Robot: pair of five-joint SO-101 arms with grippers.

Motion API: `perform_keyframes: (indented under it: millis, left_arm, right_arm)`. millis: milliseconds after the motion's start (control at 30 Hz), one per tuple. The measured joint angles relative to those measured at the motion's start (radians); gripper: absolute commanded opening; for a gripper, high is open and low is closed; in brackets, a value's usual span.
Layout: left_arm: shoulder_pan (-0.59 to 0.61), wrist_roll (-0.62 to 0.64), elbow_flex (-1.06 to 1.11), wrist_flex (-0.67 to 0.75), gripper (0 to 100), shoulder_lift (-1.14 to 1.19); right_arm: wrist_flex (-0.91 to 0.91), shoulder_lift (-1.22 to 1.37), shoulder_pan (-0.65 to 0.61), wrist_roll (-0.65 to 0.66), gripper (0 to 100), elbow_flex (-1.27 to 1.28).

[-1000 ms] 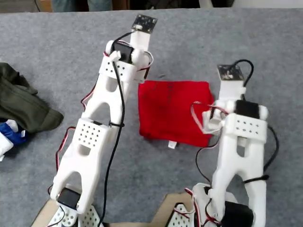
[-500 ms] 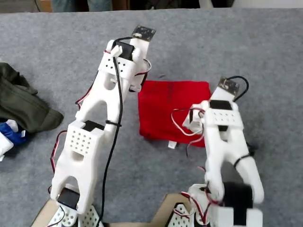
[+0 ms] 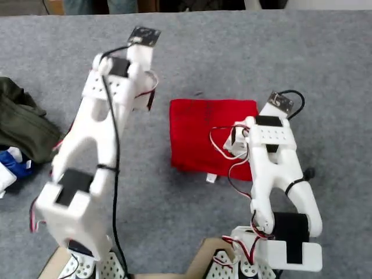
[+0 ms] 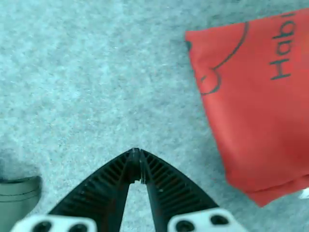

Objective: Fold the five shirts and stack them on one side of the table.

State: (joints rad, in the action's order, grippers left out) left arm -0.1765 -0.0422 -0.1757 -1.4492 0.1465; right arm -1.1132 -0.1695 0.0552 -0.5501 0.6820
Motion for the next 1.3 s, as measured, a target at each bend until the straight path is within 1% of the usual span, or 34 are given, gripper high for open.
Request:
perform_keyframes:
  millis: [133,233,300,367,500,800,1033,1300]
  left_arm:
    - [-0.005,-0.021,0.431,0.252,3,-0.209]
    - [0.005,-0.023,0.707,0.430,3,-0.330]
    - [0.005,-0.023,0.839,0.511,3,-0.370]
    - [0.005,-0.023,0.922,0.560,3,-0.381]
    - [0.005,-0.023,0.979,0.591,3,-0.379]
    - [0.005,-0.023,0.979,0.598,3,-0.267]
    - [0.005,-0.023,0.971,0.597,3,-0.259]
    - [0.005,-0.023,0.971,0.597,3,-0.259]
  right_arm:
    - [0.031,0.008,-0.002,-0.031,41.0,-0.015]
    - [0.110,0.008,-0.005,-0.040,41.0,0.003]
    - [0.196,0.008,-0.005,-0.051,41.0,0.048]
    - [0.292,0.008,-0.005,-0.051,41.0,0.098]
    - [0.394,0.008,-0.005,-0.051,41.0,0.180]
    - [0.425,0.037,-0.005,-0.052,40.3,0.222]
    - [0.393,0.100,-0.003,-0.055,21.7,0.166]
    - [0.299,0.084,0.003,-0.037,15.5,0.143]
